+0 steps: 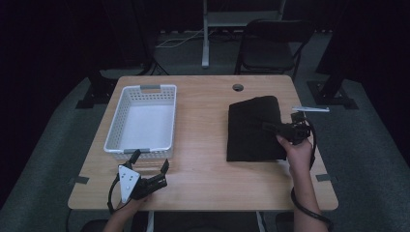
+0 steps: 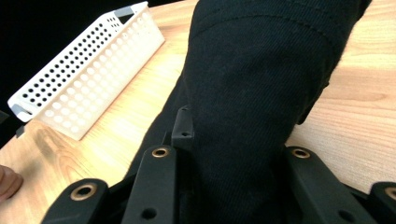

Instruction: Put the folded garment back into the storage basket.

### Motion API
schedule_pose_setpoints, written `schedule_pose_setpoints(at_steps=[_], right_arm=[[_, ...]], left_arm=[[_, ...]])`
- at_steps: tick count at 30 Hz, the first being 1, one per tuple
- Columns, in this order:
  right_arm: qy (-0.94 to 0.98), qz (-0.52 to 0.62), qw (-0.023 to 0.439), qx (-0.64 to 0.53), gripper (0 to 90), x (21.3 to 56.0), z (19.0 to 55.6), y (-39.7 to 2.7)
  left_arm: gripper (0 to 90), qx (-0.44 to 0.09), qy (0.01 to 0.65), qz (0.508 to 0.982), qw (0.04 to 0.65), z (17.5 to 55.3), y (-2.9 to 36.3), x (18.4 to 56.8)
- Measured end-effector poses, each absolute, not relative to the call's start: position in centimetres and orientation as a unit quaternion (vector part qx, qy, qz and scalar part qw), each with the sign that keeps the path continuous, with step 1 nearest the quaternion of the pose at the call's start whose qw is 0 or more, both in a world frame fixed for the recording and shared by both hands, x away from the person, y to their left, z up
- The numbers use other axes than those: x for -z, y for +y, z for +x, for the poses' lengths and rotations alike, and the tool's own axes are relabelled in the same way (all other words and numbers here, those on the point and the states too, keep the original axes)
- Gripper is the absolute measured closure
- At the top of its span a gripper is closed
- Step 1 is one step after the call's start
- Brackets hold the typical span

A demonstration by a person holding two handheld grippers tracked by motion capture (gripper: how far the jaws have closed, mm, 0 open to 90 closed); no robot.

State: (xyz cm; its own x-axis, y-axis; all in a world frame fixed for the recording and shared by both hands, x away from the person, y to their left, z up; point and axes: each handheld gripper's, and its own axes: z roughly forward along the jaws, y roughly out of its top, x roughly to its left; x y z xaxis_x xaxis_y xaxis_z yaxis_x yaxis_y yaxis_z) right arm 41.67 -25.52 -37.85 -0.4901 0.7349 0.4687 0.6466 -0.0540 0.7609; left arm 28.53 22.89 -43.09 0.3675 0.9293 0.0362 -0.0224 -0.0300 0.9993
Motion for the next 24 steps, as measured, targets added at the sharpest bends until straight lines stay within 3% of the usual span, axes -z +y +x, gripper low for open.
schedule_pose_setpoints(at_steps=[24], right_arm=[[0.672, 0.481, 0.049, -0.56, 70.5, 34.5, 41.6, -25.4]], left_arm=[[2.9, -0.409, 0.386, 0.591, 0.578, 28.6, 22.9, 43.1]])
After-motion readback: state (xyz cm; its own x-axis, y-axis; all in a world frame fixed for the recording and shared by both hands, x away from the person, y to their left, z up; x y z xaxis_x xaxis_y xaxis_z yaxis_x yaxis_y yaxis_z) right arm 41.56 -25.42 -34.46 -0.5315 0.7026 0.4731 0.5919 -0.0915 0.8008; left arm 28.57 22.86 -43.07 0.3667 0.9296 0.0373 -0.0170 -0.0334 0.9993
